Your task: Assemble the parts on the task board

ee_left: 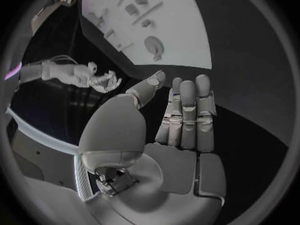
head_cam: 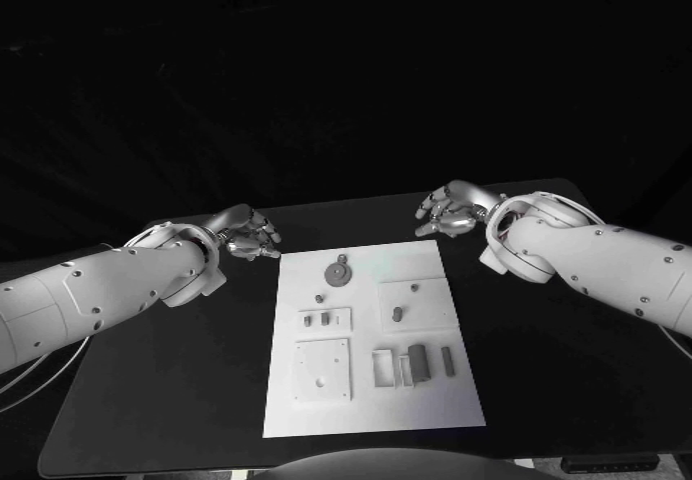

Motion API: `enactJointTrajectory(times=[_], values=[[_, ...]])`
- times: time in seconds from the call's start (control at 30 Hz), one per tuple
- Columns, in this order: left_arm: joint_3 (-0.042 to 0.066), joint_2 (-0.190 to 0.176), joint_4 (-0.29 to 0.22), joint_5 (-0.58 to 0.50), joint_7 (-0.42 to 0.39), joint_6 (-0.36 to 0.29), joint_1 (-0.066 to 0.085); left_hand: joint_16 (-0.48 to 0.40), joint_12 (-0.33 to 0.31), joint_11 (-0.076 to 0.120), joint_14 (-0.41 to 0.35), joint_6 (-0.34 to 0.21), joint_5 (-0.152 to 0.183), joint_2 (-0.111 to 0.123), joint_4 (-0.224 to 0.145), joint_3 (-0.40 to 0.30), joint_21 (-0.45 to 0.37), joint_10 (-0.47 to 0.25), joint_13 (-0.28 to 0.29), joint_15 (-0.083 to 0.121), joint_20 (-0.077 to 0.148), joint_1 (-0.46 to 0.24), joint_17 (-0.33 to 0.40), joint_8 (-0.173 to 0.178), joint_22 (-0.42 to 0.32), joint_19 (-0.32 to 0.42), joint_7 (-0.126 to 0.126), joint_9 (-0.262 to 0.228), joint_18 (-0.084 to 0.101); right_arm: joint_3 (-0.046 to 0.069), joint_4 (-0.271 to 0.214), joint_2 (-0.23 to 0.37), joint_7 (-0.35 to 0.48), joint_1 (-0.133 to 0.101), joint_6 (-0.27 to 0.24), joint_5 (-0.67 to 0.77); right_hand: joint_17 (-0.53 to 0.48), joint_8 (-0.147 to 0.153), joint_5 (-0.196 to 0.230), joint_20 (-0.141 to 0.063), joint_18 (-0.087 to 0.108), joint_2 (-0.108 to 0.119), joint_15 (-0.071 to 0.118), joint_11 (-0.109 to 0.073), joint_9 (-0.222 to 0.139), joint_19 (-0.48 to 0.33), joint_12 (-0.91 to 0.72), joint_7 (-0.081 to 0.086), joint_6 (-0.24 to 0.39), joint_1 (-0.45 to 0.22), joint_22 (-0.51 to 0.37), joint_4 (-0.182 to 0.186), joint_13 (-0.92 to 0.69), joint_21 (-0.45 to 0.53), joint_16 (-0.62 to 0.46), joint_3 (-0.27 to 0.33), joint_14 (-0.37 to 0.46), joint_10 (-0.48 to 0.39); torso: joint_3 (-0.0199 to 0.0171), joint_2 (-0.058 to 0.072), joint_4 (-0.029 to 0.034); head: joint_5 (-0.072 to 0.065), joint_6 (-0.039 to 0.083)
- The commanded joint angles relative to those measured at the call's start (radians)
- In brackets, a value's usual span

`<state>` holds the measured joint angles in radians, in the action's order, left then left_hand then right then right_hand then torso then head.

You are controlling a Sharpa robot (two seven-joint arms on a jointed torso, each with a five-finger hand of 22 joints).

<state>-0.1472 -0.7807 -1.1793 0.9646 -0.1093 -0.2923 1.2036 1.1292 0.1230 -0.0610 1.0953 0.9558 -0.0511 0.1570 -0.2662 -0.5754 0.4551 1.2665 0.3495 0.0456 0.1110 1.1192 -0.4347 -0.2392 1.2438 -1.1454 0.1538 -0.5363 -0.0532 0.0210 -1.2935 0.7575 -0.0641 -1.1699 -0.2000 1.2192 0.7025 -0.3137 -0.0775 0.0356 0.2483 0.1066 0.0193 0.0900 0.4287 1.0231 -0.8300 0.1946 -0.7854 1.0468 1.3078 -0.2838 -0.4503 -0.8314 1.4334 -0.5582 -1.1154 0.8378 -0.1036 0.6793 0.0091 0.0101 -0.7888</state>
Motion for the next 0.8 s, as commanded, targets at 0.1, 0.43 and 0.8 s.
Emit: enactJointTrajectory(times=[0.1, 0.43, 0.8], values=[[-0.001, -0.02, -0.04, -0.32, -0.046, 0.052, 0.007, -0.091, -0.027, -0.033, -0.078, -0.014, 0.001, -0.001, -0.007, 0.049, -0.074, -0.064, -0.009, -0.033, -0.016, -0.057, 0.038, -0.007, -0.04, 0.086, 0.0, -0.004, -0.022, -0.027, -0.06, 0.027, 0.045, 0.008, 0.077, 0.206, -0.009, -0.016, -0.004, -0.001, 0.013, -0.003, -0.011, 0.009, 0.013, 0.011, 0.179, 0.0, -0.022, 0.041, 0.007, -0.006, 0.117, 0.007, -0.004, -0.005, -0.019, 0.036, 0.0013, 0.0, -0.0005, 0.004, 0.013], [-0.001, -0.026, -0.052, -0.659, -0.112, 0.079, 0.006, -0.295, -0.021, -0.043, -0.095, -0.039, 0.001, -0.03, -0.016, 0.061, -0.206, -0.069, -0.027, -0.077, -0.049, -0.046, 0.099, -0.017, -0.144, 0.141, 0.007, -0.008, 0.003, -0.1, -0.147, 0.051, 0.02, 0.013, 0.088, 0.457, -0.025, -0.031, -0.004, -0.01, 0.013, 0.02, -0.005, 0.005, 0.023, 0.044, 0.366, -0.015, -0.06, 0.087, 0.01, -0.005, 0.225, 0.018, -0.009, 0.021, -0.063, 0.188, 0.0013, 0.001, 0.0002, 0.005, 0.009], [-0.002, -0.025, -0.052, -0.672, -0.123, 0.076, 0.006, -0.338, -0.025, -0.048, -0.101, -0.038, 0.001, -0.033, -0.018, 0.072, -0.232, -0.078, -0.037, -0.087, -0.054, -0.038, 0.094, -0.024, -0.161, 0.15, 0.005, -0.008, 0.01, -0.115, -0.126, 0.02, -0.034, 0.06, 0.047, 0.591, -0.029, -0.026, -0.004, -0.009, 0.013, 0.052, -0.008, 0.009, 0.018, 0.048, 0.412, -0.017, -0.067, 0.078, 0.01, -0.001, 0.246, 0.026, -0.015, 0.022, -0.064, 0.201, 0.0, 0.001, 0.0014, 0.009, -0.001]])
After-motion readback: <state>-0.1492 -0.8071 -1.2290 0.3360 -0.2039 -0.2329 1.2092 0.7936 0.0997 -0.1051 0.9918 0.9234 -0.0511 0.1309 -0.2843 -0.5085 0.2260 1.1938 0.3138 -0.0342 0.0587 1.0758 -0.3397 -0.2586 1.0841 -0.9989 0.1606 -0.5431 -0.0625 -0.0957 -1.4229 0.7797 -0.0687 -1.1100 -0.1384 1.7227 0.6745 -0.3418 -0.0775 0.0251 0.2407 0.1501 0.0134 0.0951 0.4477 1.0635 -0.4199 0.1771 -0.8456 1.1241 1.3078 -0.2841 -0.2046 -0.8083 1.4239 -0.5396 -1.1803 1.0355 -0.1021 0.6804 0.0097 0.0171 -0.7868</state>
